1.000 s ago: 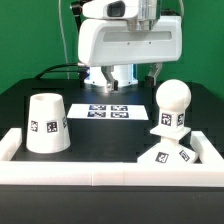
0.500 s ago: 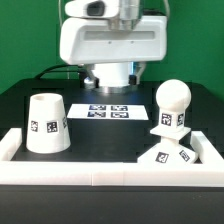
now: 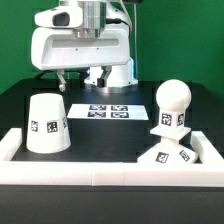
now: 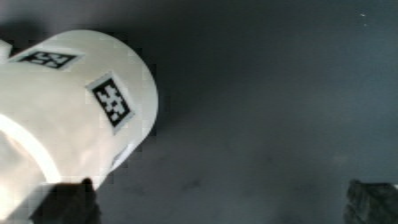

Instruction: Assemble lamp

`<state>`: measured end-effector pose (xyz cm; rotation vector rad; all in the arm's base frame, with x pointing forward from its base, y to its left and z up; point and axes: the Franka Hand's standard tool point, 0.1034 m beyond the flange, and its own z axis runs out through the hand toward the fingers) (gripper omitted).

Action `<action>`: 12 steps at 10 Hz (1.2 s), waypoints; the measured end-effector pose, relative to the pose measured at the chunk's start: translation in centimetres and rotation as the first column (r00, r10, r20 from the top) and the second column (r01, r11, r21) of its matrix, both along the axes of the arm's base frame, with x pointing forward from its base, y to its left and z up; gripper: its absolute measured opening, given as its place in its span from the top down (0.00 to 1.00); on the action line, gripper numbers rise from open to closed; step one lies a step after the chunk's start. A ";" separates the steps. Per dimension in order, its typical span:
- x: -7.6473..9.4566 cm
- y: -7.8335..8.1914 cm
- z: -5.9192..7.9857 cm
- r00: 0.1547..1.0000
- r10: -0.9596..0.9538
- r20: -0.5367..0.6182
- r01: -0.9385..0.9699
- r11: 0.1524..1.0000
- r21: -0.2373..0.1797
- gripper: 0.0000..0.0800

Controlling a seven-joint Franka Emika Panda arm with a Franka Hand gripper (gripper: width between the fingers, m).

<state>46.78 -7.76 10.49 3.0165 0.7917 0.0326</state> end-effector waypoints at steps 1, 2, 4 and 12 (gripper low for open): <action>0.0 0.0 0.0 1.000 -0.001 -0.001 0.001 1.000 0.000 0.13; -0.1 -0.1 -0.1 1.000 -0.001 -0.002 0.001 1.000 0.000 0.13; 1.0 -1.2 0.0 0.997 0.083 -0.011 -0.083 0.997 -0.002 0.13; 0.7 -3.3 -2.2 0.979 0.203 -0.034 -0.203 0.979 -0.003 0.13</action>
Offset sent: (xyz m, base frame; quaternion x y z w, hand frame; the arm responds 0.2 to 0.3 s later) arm 0.0335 -0.0201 0.0015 0.0246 -0.0109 -0.1068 0.9939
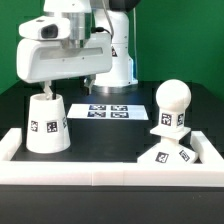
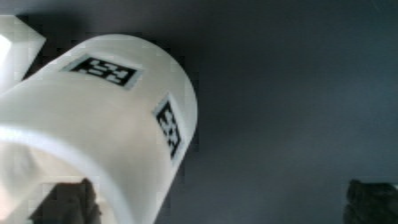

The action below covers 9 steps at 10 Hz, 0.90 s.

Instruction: Assemble lamp

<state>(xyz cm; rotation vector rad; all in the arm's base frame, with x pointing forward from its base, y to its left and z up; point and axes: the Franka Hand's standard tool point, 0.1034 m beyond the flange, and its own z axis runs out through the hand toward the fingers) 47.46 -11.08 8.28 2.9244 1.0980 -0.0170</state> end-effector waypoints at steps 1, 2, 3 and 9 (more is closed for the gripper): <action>0.1 -0.3 -0.2 0.999 0.046 -0.002 -0.046 0.999 0.000 0.13; 0.1 -0.4 -0.3 0.998 0.062 -0.004 -0.062 0.998 0.000 0.13; 0.1 -0.4 -0.3 0.998 0.064 -0.005 -0.064 0.998 0.000 0.14; 0.2 0.2 -0.3 0.997 0.074 -0.003 -0.074 0.997 0.001 0.88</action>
Offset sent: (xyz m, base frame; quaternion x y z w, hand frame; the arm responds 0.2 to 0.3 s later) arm 0.0036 0.0017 0.0033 -0.0070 0.0053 -0.0070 0.9999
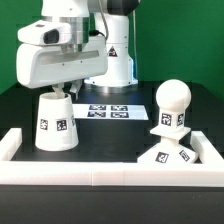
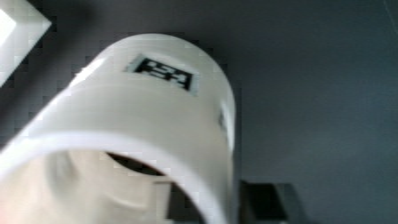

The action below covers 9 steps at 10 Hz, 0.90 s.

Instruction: Assemble lamp

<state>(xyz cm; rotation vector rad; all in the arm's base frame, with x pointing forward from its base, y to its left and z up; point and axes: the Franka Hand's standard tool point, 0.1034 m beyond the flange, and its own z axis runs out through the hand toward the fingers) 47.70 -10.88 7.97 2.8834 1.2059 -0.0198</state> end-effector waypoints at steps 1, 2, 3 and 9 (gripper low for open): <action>0.1 0.3 0.0 1.000 0.003 0.003 -0.003 1.000 0.001 0.94; 0.3 0.7 0.0 1.000 -0.002 0.004 0.002 1.000 0.002 0.94; 0.3 1.6 0.0 1.000 -0.019 -0.007 0.019 1.000 0.005 0.94; 1.9 10.6 4.5 0.990 -0.089 -0.112 0.094 0.995 0.036 0.94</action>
Offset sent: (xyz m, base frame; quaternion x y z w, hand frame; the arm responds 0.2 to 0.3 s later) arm -0.0007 0.0358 0.0025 0.0357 -0.0386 0.0314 0.9981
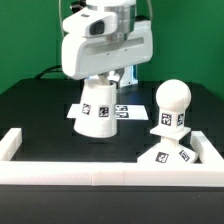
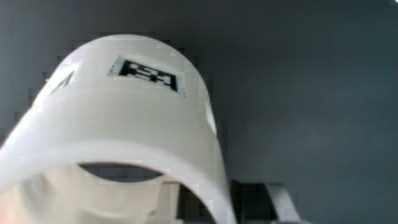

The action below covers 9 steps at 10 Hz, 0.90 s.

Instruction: Assemble lamp

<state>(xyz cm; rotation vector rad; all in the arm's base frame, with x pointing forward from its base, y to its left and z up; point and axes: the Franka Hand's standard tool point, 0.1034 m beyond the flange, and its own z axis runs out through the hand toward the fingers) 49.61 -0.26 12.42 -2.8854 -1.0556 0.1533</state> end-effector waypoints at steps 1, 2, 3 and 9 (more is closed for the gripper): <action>0.6 0.5 1.0 1.000 0.001 0.013 -0.001 1.000 0.001 0.94; 0.3 0.3 0.5 1.000 -0.004 0.007 0.004 1.000 0.000 0.94; 0.2 0.2 0.4 1.000 -0.004 0.003 0.004 1.000 0.000 0.94; -0.3 1.0 2.2 0.999 0.020 -0.046 -0.019 1.000 0.017 0.94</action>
Offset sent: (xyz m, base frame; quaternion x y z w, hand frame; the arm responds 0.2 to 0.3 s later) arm 0.0000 0.0000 0.0000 0.0000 0.0000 0.0000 1.0000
